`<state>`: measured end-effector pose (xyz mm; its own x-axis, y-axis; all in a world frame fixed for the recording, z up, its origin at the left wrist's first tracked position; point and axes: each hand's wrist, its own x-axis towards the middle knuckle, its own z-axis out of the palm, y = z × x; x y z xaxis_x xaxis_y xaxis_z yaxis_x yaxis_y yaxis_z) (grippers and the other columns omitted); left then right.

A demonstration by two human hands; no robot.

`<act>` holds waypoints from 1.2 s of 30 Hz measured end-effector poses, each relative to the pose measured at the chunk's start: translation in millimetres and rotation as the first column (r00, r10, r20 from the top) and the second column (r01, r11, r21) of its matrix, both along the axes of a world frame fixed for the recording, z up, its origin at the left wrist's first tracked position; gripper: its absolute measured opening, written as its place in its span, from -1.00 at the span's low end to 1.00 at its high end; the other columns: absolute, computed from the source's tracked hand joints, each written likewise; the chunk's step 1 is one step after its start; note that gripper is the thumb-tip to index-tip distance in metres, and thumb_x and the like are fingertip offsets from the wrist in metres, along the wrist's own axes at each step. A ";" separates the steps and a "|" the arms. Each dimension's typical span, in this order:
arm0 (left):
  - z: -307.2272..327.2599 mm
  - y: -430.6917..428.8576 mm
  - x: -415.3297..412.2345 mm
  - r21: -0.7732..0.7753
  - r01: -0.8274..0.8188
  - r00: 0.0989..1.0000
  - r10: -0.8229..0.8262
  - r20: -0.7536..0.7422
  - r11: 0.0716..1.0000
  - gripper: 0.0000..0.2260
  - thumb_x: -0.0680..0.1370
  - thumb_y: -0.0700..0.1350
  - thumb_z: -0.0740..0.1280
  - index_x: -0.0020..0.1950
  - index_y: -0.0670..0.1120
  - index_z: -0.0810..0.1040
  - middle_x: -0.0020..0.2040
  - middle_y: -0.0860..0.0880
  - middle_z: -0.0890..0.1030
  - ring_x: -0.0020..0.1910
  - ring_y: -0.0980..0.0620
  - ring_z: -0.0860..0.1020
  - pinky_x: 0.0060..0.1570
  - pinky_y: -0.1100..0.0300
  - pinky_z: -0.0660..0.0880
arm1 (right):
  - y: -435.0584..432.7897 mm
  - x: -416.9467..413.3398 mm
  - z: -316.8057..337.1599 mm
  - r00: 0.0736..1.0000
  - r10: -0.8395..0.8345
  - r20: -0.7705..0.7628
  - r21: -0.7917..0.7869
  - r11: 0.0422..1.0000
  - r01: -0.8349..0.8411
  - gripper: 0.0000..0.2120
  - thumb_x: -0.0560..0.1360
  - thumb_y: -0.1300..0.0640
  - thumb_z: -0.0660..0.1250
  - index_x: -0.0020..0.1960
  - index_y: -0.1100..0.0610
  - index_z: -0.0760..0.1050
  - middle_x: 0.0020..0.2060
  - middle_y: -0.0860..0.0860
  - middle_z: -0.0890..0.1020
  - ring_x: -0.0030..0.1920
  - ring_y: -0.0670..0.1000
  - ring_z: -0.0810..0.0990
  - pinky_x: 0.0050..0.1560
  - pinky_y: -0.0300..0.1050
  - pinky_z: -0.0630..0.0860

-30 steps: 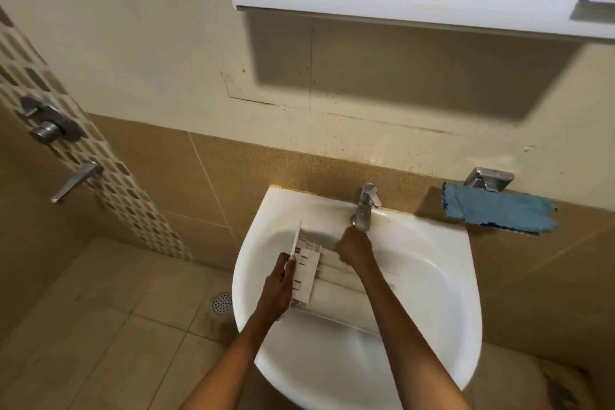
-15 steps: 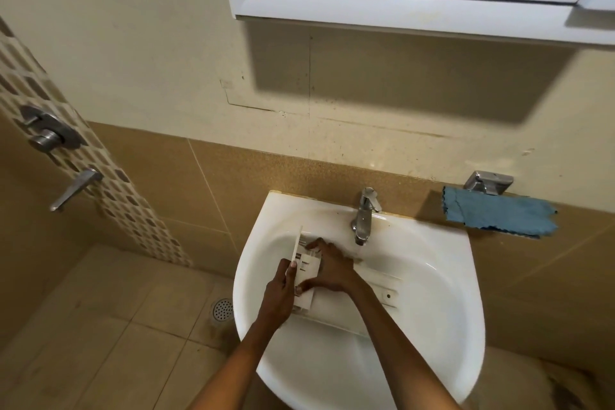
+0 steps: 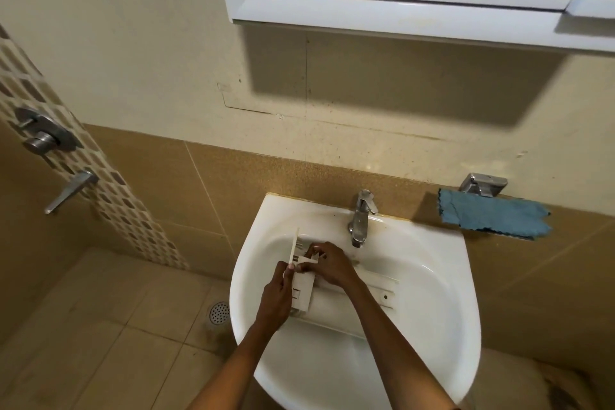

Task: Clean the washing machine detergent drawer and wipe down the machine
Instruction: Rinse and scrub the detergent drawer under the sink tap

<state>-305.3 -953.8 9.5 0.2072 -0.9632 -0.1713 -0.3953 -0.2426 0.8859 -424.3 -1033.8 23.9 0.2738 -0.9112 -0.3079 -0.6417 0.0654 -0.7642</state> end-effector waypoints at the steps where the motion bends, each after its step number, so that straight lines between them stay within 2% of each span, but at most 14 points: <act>1: 0.7 0.0 0.0 0.005 -0.002 1.000 0.002 -0.006 1.000 -0.81 0.65 0.00 0.00 -0.09 0.01 0.32 -0.42 0.02 0.41 -0.50 0.19 0.43 -0.48 0.42 0.32 | -0.9 -1.1 -0.8 0.999 -0.026 0.024 0.013 1.000 0.026 -0.58 0.35 -0.02 0.49 0.11 0.17 0.56 0.10 0.02 0.57 0.05 -0.01 0.50 0.02 -0.17 0.40; 4: 0.5 -0.5 1.7 0.023 0.007 1.000 -0.007 -0.028 1.000 -0.82 0.63 0.02 0.04 -0.11 0.00 0.32 -0.38 -0.01 0.45 -0.45 0.12 0.43 -0.46 0.40 0.34 | -6.4 -10.3 -4.0 0.983 -0.090 0.160 0.059 0.995 0.082 -0.76 0.49 0.03 0.35 0.04 0.17 0.63 0.06 0.04 0.65 0.09 0.03 0.57 0.17 -0.10 0.46; 6: 0.4 0.4 1.9 0.032 0.012 0.999 -0.011 -0.041 0.999 -0.87 0.62 0.01 0.10 0.00 -0.02 0.35 -0.34 0.00 0.51 -0.44 0.17 0.48 -0.44 0.41 0.37 | -6.1 -17.6 -2.6 0.975 -0.017 0.221 0.079 0.997 0.000 -0.82 0.52 0.14 0.31 0.06 0.15 0.62 0.07 0.04 0.64 0.11 -0.02 0.56 0.20 -0.15 0.41; 10: 1.4 2.1 1.9 0.029 0.025 0.998 -0.023 -0.057 0.999 -0.90 0.59 -0.03 0.22 0.06 0.03 0.32 -0.23 0.10 0.56 -0.31 0.20 0.54 -0.38 0.45 0.41 | -1.7 -24.5 -4.5 0.971 0.086 0.222 0.098 0.989 -0.110 -0.62 0.38 0.15 0.48 0.17 0.05 0.53 0.13 -0.08 0.53 0.18 -0.07 0.49 0.24 -0.16 0.40; 13: 0.3 5.0 2.7 0.033 0.025 0.999 -0.023 -0.042 0.999 -0.81 0.55 -0.03 0.30 0.09 0.02 0.32 -0.14 0.11 0.57 -0.18 0.08 0.57 -0.30 0.38 0.44 | 1.9 -24.4 -7.1 0.970 0.046 0.238 0.110 0.991 -0.074 -0.66 0.44 0.15 0.42 0.21 0.05 0.52 0.11 -0.12 0.49 0.19 -0.10 0.46 0.32 -0.10 0.32; 16: -3.4 14.7 6.1 0.012 0.046 0.998 -0.046 -0.032 0.999 -0.66 0.48 -0.05 0.40 0.13 0.08 0.30 -0.08 0.19 0.54 -0.13 0.13 0.55 -0.28 0.41 0.47 | 4.9 -31.5 -3.9 0.985 0.050 0.164 0.090 0.994 -0.065 -0.71 0.49 0.02 0.35 0.20 -0.13 0.47 0.10 -0.15 0.50 0.18 -0.13 0.46 0.39 0.01 0.22; 20: -4.6 16.0 16.3 -0.003 0.084 0.994 -0.084 -0.065 0.996 -0.52 0.37 -0.10 0.51 0.11 0.15 0.29 -0.03 0.16 0.53 -0.06 0.15 0.51 -0.18 0.45 0.45 | 4.4 -51.4 2.3 0.985 0.038 0.167 0.102 0.993 -0.055 -0.54 0.46 0.15 0.40 0.33 0.11 0.39 0.16 0.02 0.52 0.14 -0.09 0.45 0.12 -0.29 0.37; 22: -1.3 9.3 21.3 0.007 0.104 0.992 -0.103 -0.078 0.995 -0.48 0.29 -0.05 0.52 0.08 0.20 0.29 -0.03 0.14 0.54 -0.05 0.07 0.52 -0.18 0.39 0.44 | 6.2 -60.6 4.6 0.962 -0.127 0.243 0.112 0.988 0.102 -0.65 0.51 0.25 0.32 0.28 0.21 0.45 0.09 0.06 0.57 0.06 -0.05 0.49 -0.04 -0.35 0.42; 24: 1.4 3.6 25.9 -0.001 0.128 0.990 -0.128 -0.051 0.992 -0.39 0.30 -0.12 0.51 0.23 0.14 0.30 0.04 0.13 0.53 0.03 0.02 0.51 -0.15 0.34 0.40 | 6.6 -66.8 6.4 0.856 -0.366 0.364 0.230 0.926 0.298 -0.76 0.56 0.36 0.17 0.18 0.35 0.50 -0.11 0.09 0.59 -0.12 -0.01 0.51 -0.19 -0.35 0.45; 26: 5.9 -1.4 29.5 0.032 0.150 0.989 -0.149 -0.021 0.988 -0.27 0.36 -0.27 0.48 0.41 -0.01 0.19 0.10 0.12 0.47 0.12 0.01 0.47 -0.10 0.36 0.35 | 3.4 -72.7 8.9 0.692 -0.575 0.437 0.416 0.811 0.411 -0.74 0.55 0.47 0.04 0.08 0.45 0.49 -0.25 0.12 0.53 -0.26 0.01 0.48 -0.33 -0.32 0.50; 27: 9.1 -3.2 31.0 0.038 0.170 0.985 -0.168 -0.034 0.985 -0.25 0.35 -0.26 0.50 0.40 0.02 0.17 0.07 0.16 0.47 0.10 0.02 0.47 -0.15 0.42 0.36 | 1.3 -73.0 10.4 0.598 -0.655 0.462 0.501 0.749 0.434 -0.72 0.54 0.50 0.01 0.03 0.44 0.48 -0.26 0.13 0.51 -0.27 0.03 0.47 -0.32 -0.29 0.54; 29: 15.3 -9.3 32.3 0.022 0.220 0.973 -0.218 -0.071 0.975 -0.31 0.23 -0.05 0.55 0.24 0.13 0.26 0.02 0.24 0.50 0.02 0.12 0.51 -0.15 0.50 0.42 | -2.4 -69.6 12.7 0.395 -0.784 0.478 0.639 0.619 0.457 -0.73 0.53 0.51 -0.02 -0.12 0.39 0.45 -0.23 0.16 0.48 -0.24 0.08 0.48 -0.10 -0.09 0.58; 31: 21.7 -18.1 28.7 0.023 0.188 0.979 -0.185 -0.083 0.982 -0.37 0.14 0.18 0.48 0.14 0.13 0.34 0.00 0.17 0.55 -0.01 0.17 0.54 -0.08 0.38 0.48 | -8.2 -65.9 11.2 0.248 -0.862 0.442 0.721 0.505 0.475 -0.72 0.54 0.49 -0.03 -0.22 0.30 0.36 -0.22 0.18 0.41 -0.23 0.12 0.46 0.08 0.10 0.47; 36: 46.0 -32.0 10.2 0.059 0.029 0.993 -0.022 -0.117 0.998 -0.40 0.42 0.42 0.07 0.10 -0.09 0.34 -0.11 0.04 0.49 -0.15 0.05 0.49 -0.17 0.22 0.39 | -24.6 -62.6 9.3 0.105 -0.922 0.373 0.844 0.384 0.373 -0.72 0.57 0.37 -0.06 -0.21 0.30 0.35 -0.22 0.20 0.44 -0.23 0.14 0.44 0.20 0.09 0.41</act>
